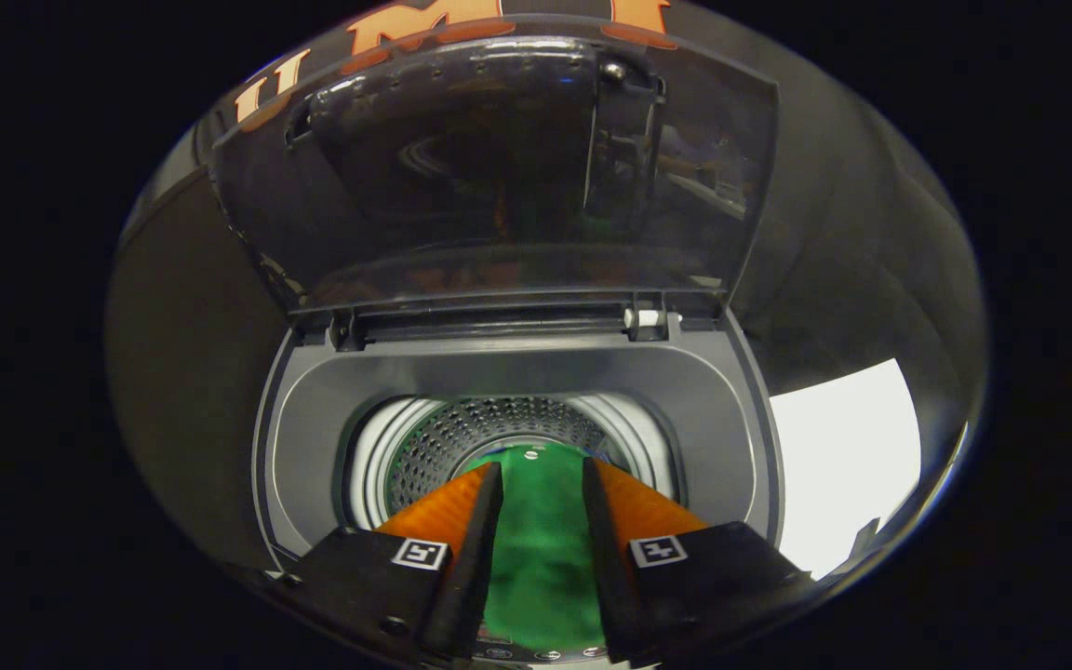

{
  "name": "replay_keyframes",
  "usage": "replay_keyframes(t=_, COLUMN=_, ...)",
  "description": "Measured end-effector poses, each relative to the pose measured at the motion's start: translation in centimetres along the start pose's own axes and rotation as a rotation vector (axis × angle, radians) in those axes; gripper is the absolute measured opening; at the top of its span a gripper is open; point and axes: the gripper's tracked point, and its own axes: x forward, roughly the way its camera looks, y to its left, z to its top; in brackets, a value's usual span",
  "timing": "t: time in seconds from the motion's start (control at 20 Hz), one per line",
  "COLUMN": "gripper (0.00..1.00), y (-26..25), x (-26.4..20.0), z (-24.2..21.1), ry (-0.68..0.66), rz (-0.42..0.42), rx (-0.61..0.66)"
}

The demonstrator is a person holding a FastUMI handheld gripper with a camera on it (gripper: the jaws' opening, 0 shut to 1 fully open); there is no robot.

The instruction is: Put the clothes into the washing machine and then close the washing machine lid.

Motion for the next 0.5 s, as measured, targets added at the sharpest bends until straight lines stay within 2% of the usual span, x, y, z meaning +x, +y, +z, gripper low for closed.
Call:
replay_keyframes(t=0.05, gripper=0.63, y=-0.2, x=-0.3, z=-0.1, ry=-0.003, rz=-0.004, rx=0.0)
replay_keyframes(t=0.2, gripper=1.0, y=-0.7, x=-1.2, z=-0.2, ry=-0.015, rz=-0.015, rx=0.009)
replay_keyframes(t=0.5, gripper=1.0, y=-1.5, x=-4.6, z=0.8, ry=-0.071, rz=-0.021, rx=0.018)
